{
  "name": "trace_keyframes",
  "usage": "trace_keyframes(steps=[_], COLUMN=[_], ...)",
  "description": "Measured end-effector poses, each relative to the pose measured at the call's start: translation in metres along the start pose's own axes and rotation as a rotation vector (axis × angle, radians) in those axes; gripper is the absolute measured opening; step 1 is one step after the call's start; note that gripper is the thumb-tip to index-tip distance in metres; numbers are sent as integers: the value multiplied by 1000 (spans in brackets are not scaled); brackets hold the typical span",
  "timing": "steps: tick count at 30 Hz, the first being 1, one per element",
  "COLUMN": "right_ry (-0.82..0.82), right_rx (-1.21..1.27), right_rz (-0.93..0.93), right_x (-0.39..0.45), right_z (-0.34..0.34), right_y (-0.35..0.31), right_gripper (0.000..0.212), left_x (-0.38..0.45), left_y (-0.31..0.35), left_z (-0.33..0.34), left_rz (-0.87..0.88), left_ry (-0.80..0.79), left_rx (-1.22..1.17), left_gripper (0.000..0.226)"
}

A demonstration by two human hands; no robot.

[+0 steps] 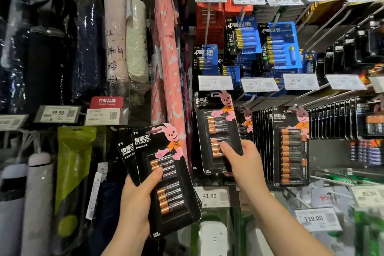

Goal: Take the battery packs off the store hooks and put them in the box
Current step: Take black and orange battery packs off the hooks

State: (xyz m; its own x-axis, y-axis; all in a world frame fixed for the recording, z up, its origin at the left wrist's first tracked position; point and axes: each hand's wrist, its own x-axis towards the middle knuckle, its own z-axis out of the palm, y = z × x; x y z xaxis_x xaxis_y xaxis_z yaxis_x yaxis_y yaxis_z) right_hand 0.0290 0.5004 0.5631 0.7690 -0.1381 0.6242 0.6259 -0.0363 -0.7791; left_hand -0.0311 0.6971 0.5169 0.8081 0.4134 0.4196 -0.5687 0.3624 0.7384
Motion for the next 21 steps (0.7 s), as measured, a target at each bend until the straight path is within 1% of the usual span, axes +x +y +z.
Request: trace_keyframes(steps=[2, 3, 6, 9, 12, 15, 17, 19, 21], right_ry=[-11, -24, -74, -103, -102, -58, -31, -90, -229], right_rx=[-31, -55, -56, -80, -216, -281, -304, -276, -253], right_rz=[42, 64, 117, 151, 118, 57, -13, -59, -41], right_x=[3, 4, 7, 10, 7, -5, -18, -34, -51], right_z=[-2, -2, -4, -6, -13, -19, -20, -17, -11], right_y=[5, 7, 7, 3, 2, 4, 4, 0, -3], right_gripper=[46, 46, 28, 23, 33, 44, 42, 33, 30], left_x=[-1, -2, -4, -6, -7, -9, -10, -11, -13], left_y=[0, 0, -1, -3, -3, -4, -4, -4, -5], left_z=[0, 0, 0, 1, 5, 9, 12, 15, 17], left_rz=[1, 3, 3, -12, -18, -18, -17, -11, 1], left_ry=[-7, -8, -6, -7, -9, -12, -18, -34, -47], left_rx=[1, 3, 14, 14, 11, 10, 4, -5, -6], left_gripper=[58, 58, 58, 58, 52, 34, 31, 34, 47])
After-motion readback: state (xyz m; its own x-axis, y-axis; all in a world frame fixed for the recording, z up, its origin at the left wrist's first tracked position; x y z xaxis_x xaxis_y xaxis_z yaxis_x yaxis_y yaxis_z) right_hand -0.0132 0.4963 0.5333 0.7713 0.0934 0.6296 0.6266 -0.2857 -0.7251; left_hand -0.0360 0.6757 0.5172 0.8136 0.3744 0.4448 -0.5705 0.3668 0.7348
